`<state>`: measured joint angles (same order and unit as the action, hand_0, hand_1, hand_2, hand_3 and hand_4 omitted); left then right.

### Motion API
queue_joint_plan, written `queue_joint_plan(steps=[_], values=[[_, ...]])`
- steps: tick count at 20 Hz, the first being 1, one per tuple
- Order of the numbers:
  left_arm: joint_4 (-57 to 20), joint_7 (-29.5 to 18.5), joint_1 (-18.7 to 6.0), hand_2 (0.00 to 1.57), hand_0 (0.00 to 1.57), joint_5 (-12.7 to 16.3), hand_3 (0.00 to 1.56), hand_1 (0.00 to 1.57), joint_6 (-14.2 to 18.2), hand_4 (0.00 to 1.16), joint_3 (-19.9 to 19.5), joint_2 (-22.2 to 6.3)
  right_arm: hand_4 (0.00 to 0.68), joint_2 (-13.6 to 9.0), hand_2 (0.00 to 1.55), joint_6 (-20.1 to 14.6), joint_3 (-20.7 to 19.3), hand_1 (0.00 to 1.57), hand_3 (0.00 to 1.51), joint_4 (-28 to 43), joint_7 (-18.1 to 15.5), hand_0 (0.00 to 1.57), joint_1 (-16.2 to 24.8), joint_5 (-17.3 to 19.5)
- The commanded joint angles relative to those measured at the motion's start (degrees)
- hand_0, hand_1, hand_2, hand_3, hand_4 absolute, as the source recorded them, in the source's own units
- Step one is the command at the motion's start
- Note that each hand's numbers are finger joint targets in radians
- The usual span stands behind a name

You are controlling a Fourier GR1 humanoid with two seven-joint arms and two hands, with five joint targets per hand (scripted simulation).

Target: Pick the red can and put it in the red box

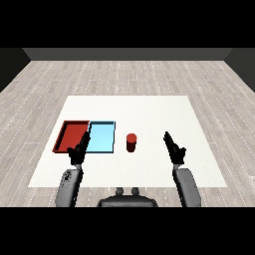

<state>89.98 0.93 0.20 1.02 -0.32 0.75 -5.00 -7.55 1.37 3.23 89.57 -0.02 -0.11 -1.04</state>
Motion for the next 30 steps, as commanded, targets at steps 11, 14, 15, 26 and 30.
queue_joint_plan(steps=[11, 14, 15, 26, 30], values=[[3.44, -23.15, 1.26, 0.00, 0.00, 3.51, 0.00, 0.00, -4.58, 0.00, -4.10, 0.49, 0.000, 1.43, 0.00, 5.75, -5.44, 0.00, 0.00, 3.18, -19.37, 0.00, 1.50, -4.88], [1.68, -24.80, -1.26, 0.00, 0.00, 1.41, 0.00, 0.00, -2.43, 0.00, -3.38, 2.05, 0.000, 1.84, 0.00, 6.15, -4.94, 0.00, 0.00, 3.63, -22.02, 0.00, 4.13, -3.82], [4.10, -23.21, 0.03, 0.00, 0.00, 1.10, 0.00, 0.00, -1.77, 0.00, -2.05, 3.06, 0.000, 2.48, 0.00, 5.08, -4.85, 0.00, 0.00, 0.91, -21.07, 0.00, 0.72, -2.80], [8.38, -20.67, 1.51, 0.00, 0.00, 1.36, 0.00, 0.00, -2.33, 0.00, -3.31, 1.14, 0.000, 0.68, 0.00, 8.28, -8.41, 0.00, 0.00, 0.72, -21.13, 0.00, 1.09, -4.70], [0.02, -27.14, -0.24, 0.00, 0.00, -1.95, 0.00, 0.00, 0.16, 0.00, -1.94, 4.10, 0.000, 3.62, 0.00, 5.98, -5.10, 0.00, 0.00, 0.50, -16.93, 0.00, -3.90, -3.09]])
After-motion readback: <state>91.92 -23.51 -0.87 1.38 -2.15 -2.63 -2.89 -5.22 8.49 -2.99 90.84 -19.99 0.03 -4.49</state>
